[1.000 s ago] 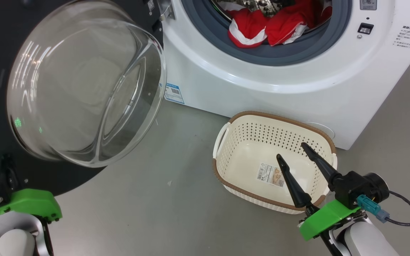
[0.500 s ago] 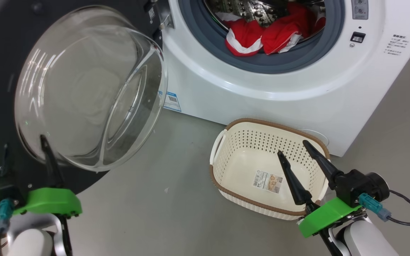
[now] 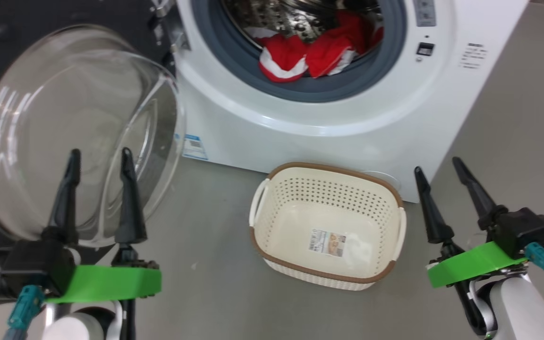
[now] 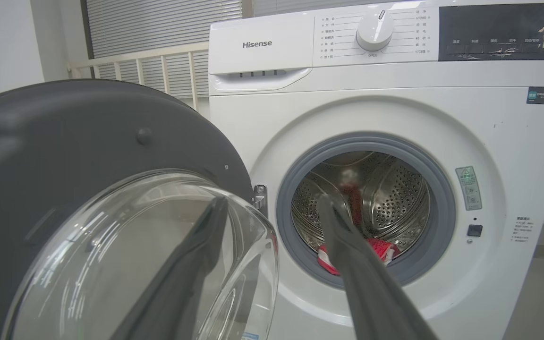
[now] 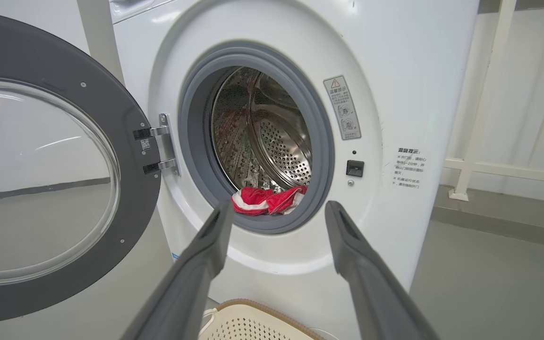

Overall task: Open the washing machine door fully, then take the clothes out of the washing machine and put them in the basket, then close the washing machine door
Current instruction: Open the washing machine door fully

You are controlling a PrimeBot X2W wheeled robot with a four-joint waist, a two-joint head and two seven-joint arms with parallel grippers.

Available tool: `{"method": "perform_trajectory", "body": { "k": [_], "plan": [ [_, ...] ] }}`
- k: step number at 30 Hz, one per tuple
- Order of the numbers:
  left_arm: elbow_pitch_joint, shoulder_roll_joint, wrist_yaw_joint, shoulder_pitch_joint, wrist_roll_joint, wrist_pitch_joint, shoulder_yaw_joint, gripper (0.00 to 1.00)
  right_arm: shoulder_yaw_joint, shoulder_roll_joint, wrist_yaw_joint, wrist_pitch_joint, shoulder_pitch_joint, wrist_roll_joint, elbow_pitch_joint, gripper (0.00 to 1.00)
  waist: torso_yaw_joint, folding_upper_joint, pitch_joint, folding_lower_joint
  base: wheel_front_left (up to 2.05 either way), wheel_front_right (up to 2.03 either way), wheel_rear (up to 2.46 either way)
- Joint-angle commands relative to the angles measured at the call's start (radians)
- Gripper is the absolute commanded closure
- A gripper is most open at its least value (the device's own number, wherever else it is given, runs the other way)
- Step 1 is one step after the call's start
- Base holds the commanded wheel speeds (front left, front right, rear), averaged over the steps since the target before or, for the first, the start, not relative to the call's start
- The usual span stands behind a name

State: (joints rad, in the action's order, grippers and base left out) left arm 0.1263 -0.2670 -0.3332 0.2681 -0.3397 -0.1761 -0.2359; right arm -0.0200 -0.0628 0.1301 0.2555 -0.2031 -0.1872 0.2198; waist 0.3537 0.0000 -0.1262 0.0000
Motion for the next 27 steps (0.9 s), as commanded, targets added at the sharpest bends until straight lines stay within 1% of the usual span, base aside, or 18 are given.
{"method": "perform_trajectory", "body": {
  "k": [1,4,6,9,10,11,14,19,21,23,27],
  "plan": [
    [0.029,-0.015,0.014,0.014,-0.017,0.002,0.031,0.00,-0.007,0.007,0.001,0.006,-0.013,0.009,-0.037,0.00,-0.046,0.0000,0.003,0.0000,0.00,0.00,0.00],
    [0.017,-0.013,0.057,0.018,-0.041,-0.004,0.008,0.00,0.023,0.010,0.001,0.006,-0.011,0.022,-0.057,0.00,-0.092,0.0000,0.002,0.0000,0.00,0.00,0.00],
    [0.002,-0.013,0.098,0.022,-0.064,-0.011,-0.008,0.00,0.033,0.011,0.001,0.006,-0.008,0.028,-0.065,0.00,-0.123,0.0000,0.002,0.0000,0.00,0.00,0.00],
    [-0.033,-0.007,0.137,0.023,-0.097,-0.029,-0.012,0.00,0.046,0.012,0.001,0.006,-0.001,0.015,-0.068,0.00,-0.171,0.0000,0.002,0.0000,0.00,0.00,0.00],
    [-0.046,-0.010,0.148,0.022,-0.098,-0.035,-0.015,0.00,0.048,0.012,0.001,0.006,0.000,0.008,-0.067,0.00,-0.187,0.0000,0.003,0.0000,0.00,0.00,0.00],
    [-0.046,-0.010,0.148,0.022,-0.098,-0.035,-0.015,0.00,0.048,0.012,0.001,0.006,0.000,0.008,-0.067,0.00,-0.187,0.0000,0.003,0.0000,0.00,0.00,0.00],
    [-0.080,-0.019,0.186,0.018,-0.097,-0.051,-0.032,0.00,0.055,0.012,0.001,0.006,0.003,-0.012,-0.067,0.00,-0.233,0.0000,0.005,0.0000,0.00,0.00,0.00],
    [-0.116,-0.021,0.199,-0.009,-0.084,-0.075,-0.019,0.00,0.056,0.012,0.001,0.006,0.010,-0.012,-0.083,0.00,-0.308,0.0000,0.012,0.0000,0.00,0.00,0.00],
    [-0.122,-0.012,0.197,-0.037,-0.085,-0.082,0.010,0.00,0.054,0.012,0.001,0.006,0.016,-0.012,-0.091,0.00,-0.350,0.0000,0.015,0.0000,0.00,0.00,0.00],
    [-0.121,-0.002,0.196,-0.059,-0.089,-0.084,0.034,0.00,0.056,0.012,0.001,0.006,0.023,-0.006,-0.099,0.00,-0.373,0.0000,0.018,0.0000,0.00,0.00,0.00],
    [-0.106,0.006,0.214,-0.101,-0.070,-0.085,0.075,0.00,0.050,0.012,0.001,0.006,0.043,-0.008,-0.115,0.00,-0.409,0.0000,0.025,0.0000,0.00,0.00,0.00]
  ]
}}
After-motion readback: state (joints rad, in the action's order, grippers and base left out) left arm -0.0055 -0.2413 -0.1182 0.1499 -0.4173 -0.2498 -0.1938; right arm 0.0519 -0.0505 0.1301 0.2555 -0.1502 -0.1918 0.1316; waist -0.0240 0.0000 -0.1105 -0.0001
